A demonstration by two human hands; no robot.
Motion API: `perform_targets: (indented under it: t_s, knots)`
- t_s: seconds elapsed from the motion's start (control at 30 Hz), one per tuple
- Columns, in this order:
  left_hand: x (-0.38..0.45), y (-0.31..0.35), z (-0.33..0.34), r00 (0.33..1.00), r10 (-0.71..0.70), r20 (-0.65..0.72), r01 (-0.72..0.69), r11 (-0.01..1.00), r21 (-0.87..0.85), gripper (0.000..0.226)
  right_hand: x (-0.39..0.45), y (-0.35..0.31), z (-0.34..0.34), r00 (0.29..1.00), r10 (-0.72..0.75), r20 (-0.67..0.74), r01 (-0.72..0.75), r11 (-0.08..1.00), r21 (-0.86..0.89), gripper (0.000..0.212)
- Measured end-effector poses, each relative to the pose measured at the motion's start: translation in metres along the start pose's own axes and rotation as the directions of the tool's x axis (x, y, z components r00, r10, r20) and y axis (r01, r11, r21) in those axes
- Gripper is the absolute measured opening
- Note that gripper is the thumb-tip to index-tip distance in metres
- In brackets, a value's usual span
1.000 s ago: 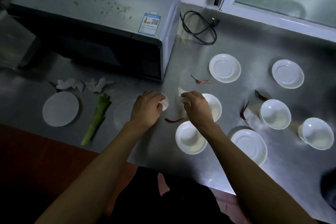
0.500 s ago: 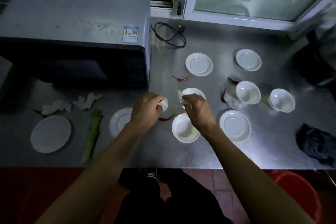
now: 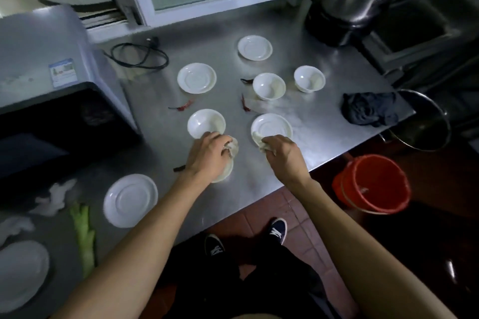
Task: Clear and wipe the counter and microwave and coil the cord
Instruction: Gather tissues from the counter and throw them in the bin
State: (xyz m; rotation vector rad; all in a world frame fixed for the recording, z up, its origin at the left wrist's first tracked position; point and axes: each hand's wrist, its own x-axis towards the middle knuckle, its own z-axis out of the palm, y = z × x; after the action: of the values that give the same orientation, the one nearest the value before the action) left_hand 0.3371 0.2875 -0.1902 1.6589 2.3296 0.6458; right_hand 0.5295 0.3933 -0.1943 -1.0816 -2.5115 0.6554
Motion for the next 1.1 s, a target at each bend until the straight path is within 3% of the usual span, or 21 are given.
perform_targets:
  t_s: [0.27,0.4,0.6,0.7,1.1]
  knots:
    - [0.044,0.123,0.067,0.969,0.225,0.106,-0.225,0.974,-0.013,0.029,-0.072,0.104,-0.065,0.950,0.282,-0.134,-0.272,0.958,0.087,0.025]
    - [0.054,0.196,0.115,0.927,0.322,0.193,-0.319,0.946,-0.048,0.026,-0.119,0.163,-0.098,0.920,0.361,-0.149,-0.345,0.930,0.124,0.014]
    - [0.062,0.299,0.179,0.857,0.431,0.281,-0.429,0.900,-0.074,0.025,-0.179,0.246,-0.150,0.862,0.466,-0.200,-0.440,0.883,0.162,0.019]
    - [0.065,0.342,0.204,0.826,0.470,0.311,-0.469,0.879,-0.082,0.025,-0.206,0.279,-0.169,0.826,0.522,-0.212,-0.502,0.853,0.141,0.011]
    - [0.075,0.434,0.276,0.700,0.557,0.447,-0.568,0.814,-0.126,0.024,-0.262,0.362,-0.191,0.710,0.675,-0.201,-0.658,0.737,0.152,0.017]
